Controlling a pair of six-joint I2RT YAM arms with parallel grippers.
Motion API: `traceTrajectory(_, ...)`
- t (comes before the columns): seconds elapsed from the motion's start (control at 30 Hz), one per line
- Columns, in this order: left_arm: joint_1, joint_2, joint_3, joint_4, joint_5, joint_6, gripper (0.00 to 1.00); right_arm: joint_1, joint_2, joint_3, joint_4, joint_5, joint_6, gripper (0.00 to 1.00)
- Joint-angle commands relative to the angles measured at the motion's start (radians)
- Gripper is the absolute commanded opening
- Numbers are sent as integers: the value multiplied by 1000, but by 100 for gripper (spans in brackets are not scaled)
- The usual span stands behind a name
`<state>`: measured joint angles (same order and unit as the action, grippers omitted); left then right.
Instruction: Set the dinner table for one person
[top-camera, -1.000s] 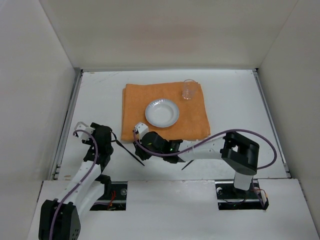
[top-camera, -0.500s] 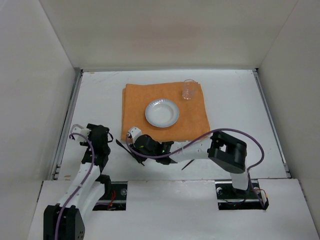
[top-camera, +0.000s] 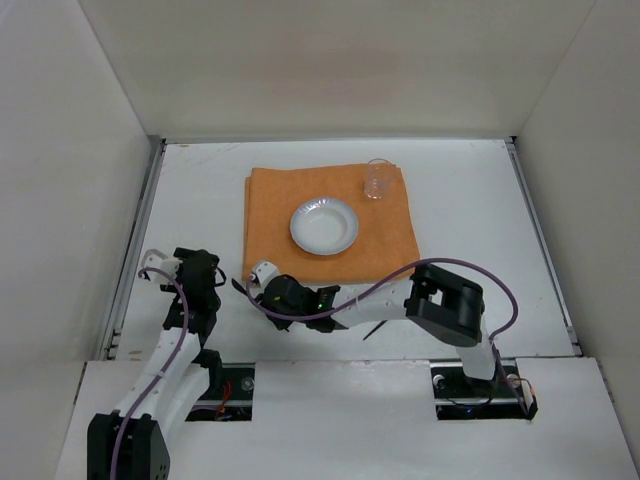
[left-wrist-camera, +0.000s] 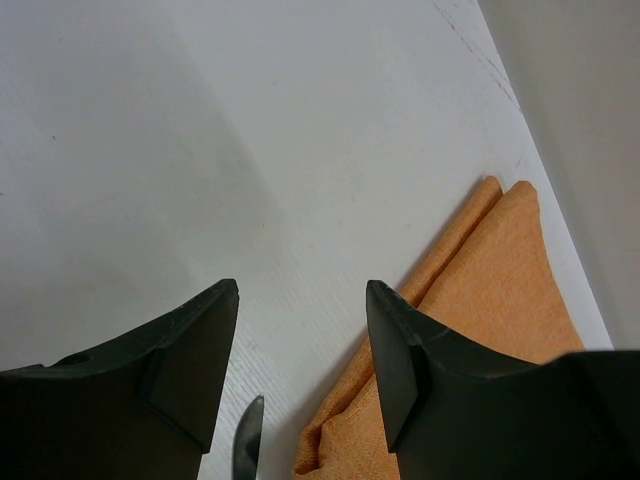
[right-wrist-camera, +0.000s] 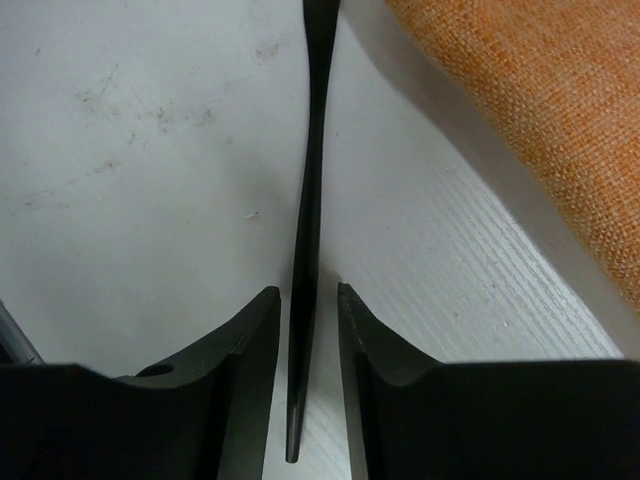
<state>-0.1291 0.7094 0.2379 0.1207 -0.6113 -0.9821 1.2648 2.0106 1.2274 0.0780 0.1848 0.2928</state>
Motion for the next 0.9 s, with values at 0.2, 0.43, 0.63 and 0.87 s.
traceTrajectory(0.2, 6, -28, -11, 31, -1, 2, 52, 24, 34, 34, -57, 87, -30, 15)
traceTrajectory(0.43, 7, -34, -11, 30, -5, 2, 52, 31, 11, 11, -60, 125, -15, 4)
traceTrajectory(0.63, 10, -56, -11, 20, -8, 5, 52, 41, -146, -61, -7, 107, 9, 3)
traceTrajectory(0.87, 50, -105, -11, -6, -1, 13, 52, 41, -321, -157, 16, 93, 58, 3)
